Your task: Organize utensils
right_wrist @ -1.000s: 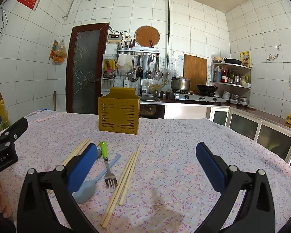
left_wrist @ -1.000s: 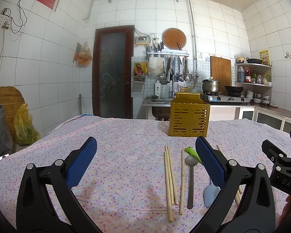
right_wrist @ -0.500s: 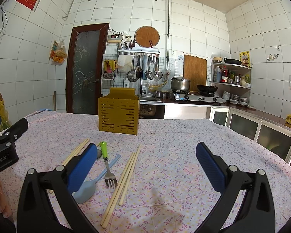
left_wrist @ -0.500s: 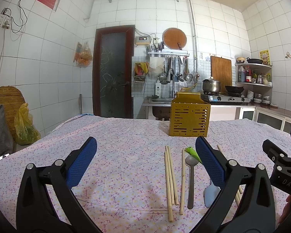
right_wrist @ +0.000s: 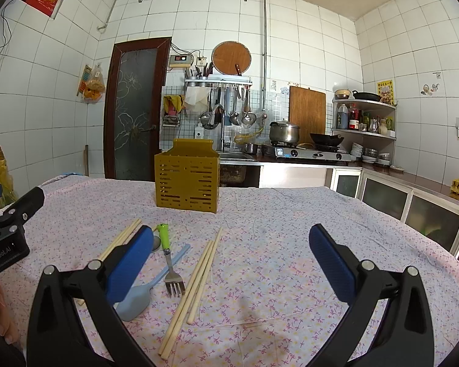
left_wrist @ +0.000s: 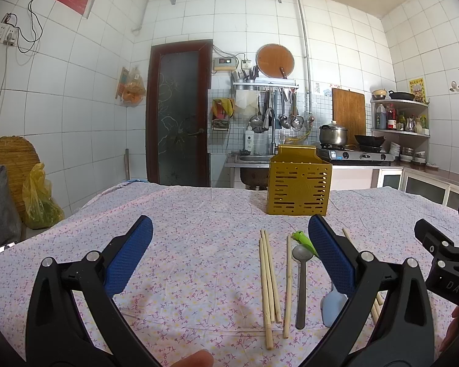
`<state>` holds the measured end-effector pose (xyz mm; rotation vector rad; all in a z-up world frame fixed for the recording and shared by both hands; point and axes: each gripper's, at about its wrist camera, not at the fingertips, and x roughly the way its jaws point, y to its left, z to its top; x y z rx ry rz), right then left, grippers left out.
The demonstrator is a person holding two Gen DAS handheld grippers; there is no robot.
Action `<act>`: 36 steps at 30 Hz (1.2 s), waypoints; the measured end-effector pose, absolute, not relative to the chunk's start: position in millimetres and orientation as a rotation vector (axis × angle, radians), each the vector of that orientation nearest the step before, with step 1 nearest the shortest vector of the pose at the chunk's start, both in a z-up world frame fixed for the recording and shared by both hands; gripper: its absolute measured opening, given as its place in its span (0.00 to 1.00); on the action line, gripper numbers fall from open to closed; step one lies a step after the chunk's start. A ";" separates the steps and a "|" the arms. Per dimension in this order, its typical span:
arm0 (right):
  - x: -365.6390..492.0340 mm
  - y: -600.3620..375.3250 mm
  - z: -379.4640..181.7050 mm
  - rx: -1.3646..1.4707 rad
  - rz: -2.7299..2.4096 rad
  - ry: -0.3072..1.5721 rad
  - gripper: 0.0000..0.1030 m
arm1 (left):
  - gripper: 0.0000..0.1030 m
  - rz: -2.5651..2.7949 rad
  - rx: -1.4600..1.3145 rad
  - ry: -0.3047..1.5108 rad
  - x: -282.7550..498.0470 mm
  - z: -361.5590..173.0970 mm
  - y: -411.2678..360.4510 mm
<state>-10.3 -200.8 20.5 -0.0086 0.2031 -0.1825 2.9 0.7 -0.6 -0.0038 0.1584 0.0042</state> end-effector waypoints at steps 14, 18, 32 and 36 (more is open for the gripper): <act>-13.9 -202.0 21.8 -0.006 -0.183 0.205 0.96 | 0.95 0.005 -0.003 0.159 1.3 2.7 3.6; -14.2 -202.2 22.0 -0.006 -0.183 0.203 0.96 | 0.95 0.006 -0.002 0.160 0.7 4.8 4.2; -14.9 -203.4 22.6 -0.003 -0.183 0.205 0.96 | 0.95 0.009 -0.001 0.158 3.1 3.3 6.1; -14.8 -203.4 22.3 -0.003 -0.184 0.204 0.96 | 0.95 0.009 -0.001 0.158 3.1 3.5 6.4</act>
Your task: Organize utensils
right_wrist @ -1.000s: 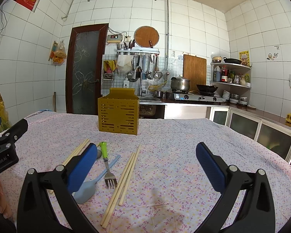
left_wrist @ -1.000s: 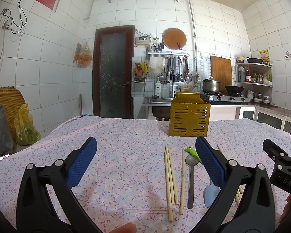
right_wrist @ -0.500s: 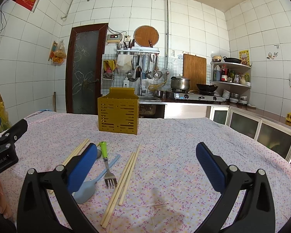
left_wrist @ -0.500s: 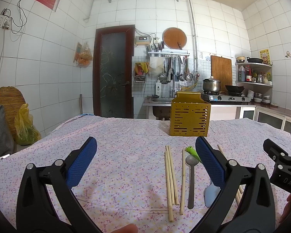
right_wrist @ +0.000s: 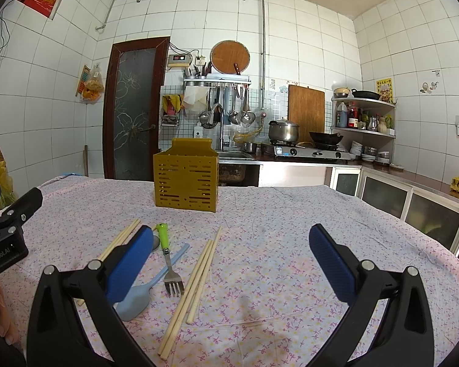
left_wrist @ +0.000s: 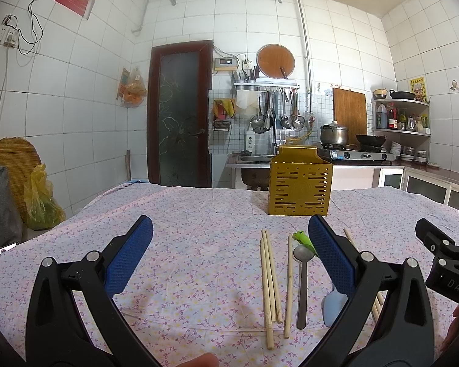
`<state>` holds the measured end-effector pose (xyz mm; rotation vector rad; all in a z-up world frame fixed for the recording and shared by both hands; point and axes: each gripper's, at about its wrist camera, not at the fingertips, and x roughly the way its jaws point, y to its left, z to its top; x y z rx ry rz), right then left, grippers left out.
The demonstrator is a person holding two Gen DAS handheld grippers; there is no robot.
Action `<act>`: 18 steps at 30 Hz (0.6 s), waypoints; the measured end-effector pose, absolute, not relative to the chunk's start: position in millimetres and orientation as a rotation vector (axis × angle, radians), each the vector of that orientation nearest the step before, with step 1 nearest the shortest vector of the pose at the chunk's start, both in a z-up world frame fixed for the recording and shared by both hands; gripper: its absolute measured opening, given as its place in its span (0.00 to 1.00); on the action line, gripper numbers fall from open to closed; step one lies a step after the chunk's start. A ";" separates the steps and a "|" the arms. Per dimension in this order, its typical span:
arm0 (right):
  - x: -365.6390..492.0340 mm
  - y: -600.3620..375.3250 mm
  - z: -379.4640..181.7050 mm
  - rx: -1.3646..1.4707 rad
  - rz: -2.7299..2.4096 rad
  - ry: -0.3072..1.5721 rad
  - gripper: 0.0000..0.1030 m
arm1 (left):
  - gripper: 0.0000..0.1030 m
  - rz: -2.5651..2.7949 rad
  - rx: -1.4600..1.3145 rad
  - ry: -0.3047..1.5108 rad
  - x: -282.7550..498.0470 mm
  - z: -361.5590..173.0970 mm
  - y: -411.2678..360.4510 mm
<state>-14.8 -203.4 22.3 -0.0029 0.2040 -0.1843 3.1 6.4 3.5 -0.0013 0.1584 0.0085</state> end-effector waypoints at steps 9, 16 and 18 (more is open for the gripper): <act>-14.9 -208.6 25.6 0.005 -0.190 0.210 0.96 | 0.95 0.018 -0.002 0.166 4.6 8.5 7.2; 20.5 -218.1 48.0 -0.040 -0.206 0.297 0.96 | 0.95 0.026 0.028 0.285 50.1 38.0 14.7; 36.6 -223.7 54.2 -0.027 -0.204 0.330 0.96 | 0.95 0.025 0.034 0.299 65.1 38.9 13.7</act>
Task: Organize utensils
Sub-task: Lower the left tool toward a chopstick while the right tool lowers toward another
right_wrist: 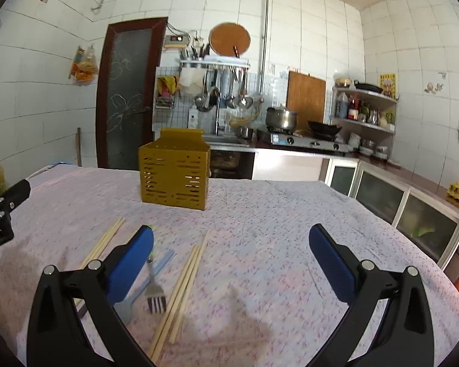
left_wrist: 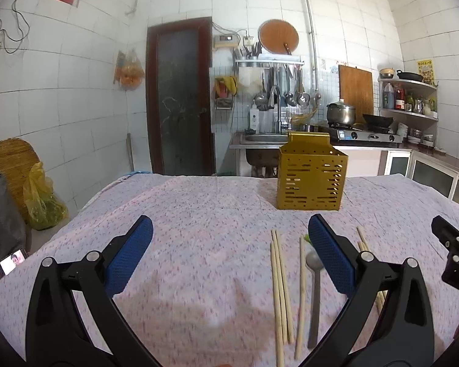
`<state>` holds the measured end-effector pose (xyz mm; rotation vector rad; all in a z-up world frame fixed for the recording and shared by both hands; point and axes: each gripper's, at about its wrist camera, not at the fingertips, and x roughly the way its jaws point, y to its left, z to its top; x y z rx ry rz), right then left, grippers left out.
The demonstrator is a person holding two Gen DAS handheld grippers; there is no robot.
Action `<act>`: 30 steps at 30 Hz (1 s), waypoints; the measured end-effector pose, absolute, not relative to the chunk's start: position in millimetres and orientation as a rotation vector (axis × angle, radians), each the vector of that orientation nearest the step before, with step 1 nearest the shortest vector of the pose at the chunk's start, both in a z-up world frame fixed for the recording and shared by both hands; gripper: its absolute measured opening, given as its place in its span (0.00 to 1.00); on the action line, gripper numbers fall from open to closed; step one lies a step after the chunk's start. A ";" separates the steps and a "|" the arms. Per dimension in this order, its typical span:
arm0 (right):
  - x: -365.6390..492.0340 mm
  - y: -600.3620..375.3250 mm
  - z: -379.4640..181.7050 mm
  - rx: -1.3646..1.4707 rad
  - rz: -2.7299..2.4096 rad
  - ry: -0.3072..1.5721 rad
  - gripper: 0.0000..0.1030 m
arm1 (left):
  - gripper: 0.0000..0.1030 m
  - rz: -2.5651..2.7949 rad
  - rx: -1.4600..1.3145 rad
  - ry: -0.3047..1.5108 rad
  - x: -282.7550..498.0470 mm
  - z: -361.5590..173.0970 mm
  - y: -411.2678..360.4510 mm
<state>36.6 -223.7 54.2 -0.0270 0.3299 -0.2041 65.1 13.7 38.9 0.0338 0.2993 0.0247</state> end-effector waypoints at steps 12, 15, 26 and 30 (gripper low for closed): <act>151.0 -246.6 13.3 0.043 -0.224 0.645 0.96 | 0.95 -0.028 0.057 0.562 175.4 16.8 6.8; 174.2 -254.9 -8.8 0.076 -0.232 0.737 0.96 | 0.95 -0.048 0.091 0.666 199.3 -10.2 2.1; 210.9 -264.7 -40.7 0.111 -0.233 0.840 0.96 | 0.95 -0.073 0.074 0.851 244.5 -58.8 -2.8; 218.2 -266.2 -44.4 0.119 -0.230 0.865 0.96 | 0.95 -0.080 0.095 0.879 251.6 -64.0 -9.1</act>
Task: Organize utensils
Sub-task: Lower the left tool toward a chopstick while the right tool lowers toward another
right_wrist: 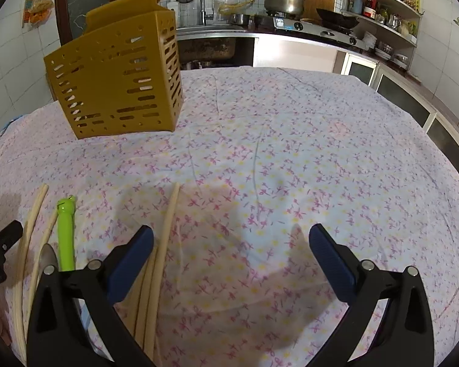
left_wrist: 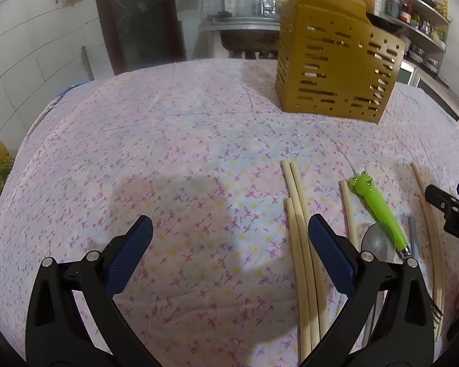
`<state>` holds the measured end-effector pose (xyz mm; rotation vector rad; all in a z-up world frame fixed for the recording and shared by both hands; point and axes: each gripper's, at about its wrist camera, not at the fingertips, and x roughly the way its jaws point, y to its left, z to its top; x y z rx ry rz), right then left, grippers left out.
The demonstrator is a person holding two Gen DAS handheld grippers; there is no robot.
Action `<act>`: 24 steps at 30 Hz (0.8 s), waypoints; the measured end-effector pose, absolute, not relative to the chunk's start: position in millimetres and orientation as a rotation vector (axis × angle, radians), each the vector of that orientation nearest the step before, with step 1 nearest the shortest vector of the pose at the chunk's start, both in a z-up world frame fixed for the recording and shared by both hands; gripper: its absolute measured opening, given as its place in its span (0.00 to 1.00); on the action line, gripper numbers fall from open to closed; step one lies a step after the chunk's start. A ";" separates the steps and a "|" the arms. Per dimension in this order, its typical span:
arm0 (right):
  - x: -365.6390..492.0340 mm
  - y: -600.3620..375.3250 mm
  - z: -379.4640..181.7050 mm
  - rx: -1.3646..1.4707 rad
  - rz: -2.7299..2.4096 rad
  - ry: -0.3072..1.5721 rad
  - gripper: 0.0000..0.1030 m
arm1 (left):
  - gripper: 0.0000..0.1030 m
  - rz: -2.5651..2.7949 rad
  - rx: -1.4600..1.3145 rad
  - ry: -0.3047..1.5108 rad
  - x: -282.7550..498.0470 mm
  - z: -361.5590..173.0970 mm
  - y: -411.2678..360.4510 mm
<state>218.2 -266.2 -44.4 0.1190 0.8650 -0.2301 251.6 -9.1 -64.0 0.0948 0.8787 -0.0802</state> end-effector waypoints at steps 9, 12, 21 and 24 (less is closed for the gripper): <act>225.4 -275.1 -51.1 0.156 -0.244 0.898 0.96 | 0.95 -0.089 0.047 0.906 248.9 -66.8 -0.5; 230.8 -275.8 -53.6 0.144 -0.250 0.911 0.96 | 0.95 -0.083 0.047 0.905 247.6 -66.1 0.4; 226.7 -272.8 -55.4 0.139 -0.255 0.910 0.96 | 0.95 -0.071 0.062 0.925 246.4 -68.6 3.4; 226.2 -273.2 -56.4 0.143 -0.254 0.913 0.96 | 0.95 -0.064 0.104 0.935 247.6 -71.1 -2.1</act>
